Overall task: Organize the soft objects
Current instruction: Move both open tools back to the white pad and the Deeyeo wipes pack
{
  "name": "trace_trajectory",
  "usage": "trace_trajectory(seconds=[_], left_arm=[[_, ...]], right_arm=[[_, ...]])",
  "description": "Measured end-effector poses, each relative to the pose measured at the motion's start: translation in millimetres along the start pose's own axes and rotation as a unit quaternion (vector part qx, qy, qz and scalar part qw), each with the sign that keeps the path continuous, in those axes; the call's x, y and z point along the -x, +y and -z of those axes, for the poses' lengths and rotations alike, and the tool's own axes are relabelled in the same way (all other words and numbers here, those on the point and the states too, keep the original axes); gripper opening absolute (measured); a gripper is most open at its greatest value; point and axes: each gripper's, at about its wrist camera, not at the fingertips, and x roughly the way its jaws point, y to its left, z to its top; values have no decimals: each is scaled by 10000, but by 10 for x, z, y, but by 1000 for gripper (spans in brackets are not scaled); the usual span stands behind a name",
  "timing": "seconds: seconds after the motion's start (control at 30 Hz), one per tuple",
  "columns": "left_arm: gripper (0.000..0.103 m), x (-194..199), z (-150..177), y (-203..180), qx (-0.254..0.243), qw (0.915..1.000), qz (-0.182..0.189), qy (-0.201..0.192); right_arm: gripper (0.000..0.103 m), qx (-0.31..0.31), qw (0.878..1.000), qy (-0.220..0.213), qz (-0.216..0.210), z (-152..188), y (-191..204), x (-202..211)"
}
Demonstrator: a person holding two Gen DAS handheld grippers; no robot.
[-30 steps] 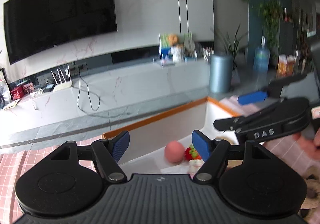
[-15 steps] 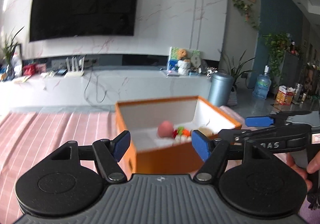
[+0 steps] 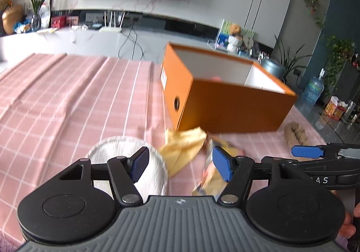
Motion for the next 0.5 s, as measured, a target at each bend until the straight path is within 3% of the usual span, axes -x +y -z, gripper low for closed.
trace_trajectory(seconds=[0.33,0.5], left_arm=[[74,-91,188,83,87,9997,72,225],[74,-109,173,100,-22,9995,-43,308]], right_arm=[[84,2,9992,374,-171,33,57,-254],[86,-370,9967,624,-373,-51,89,-423]])
